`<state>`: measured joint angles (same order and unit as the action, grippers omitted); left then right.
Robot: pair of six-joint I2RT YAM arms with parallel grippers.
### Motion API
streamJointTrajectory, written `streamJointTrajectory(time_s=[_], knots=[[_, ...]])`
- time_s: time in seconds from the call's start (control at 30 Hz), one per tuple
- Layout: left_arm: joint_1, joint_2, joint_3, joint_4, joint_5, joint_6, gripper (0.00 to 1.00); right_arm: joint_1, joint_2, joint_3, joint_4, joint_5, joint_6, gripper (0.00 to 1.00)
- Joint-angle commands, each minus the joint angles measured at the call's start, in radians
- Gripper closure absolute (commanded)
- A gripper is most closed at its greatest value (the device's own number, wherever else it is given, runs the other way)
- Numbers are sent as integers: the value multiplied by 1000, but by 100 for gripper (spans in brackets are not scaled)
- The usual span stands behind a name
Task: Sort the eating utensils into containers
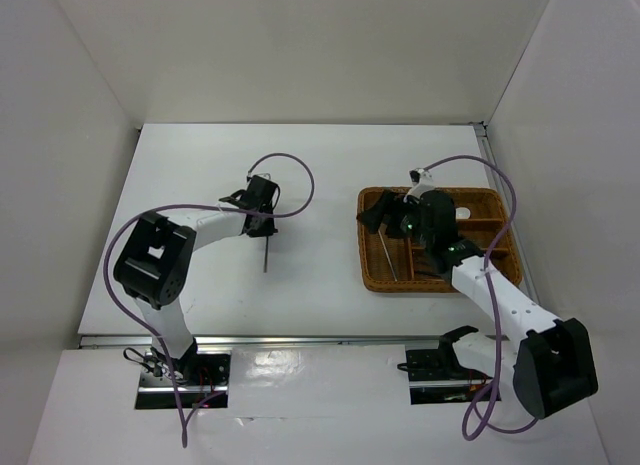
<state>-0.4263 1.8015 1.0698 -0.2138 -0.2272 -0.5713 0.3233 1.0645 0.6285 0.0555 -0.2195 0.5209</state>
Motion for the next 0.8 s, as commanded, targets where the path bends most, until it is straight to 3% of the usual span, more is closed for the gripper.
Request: streamJointTrajectory(time_s=[0.0,0.33,0.77], knots=[[4,-42,-25,-3,92,11,86,68,37,-7,132,-90,-71,14],[-97,-332,-16,102,131,-97,86,289,152,-16,311,-143,-147,13],[-249,-396,-80,255,100,-231,84,341,244,-3,408,-142,-127,8]])
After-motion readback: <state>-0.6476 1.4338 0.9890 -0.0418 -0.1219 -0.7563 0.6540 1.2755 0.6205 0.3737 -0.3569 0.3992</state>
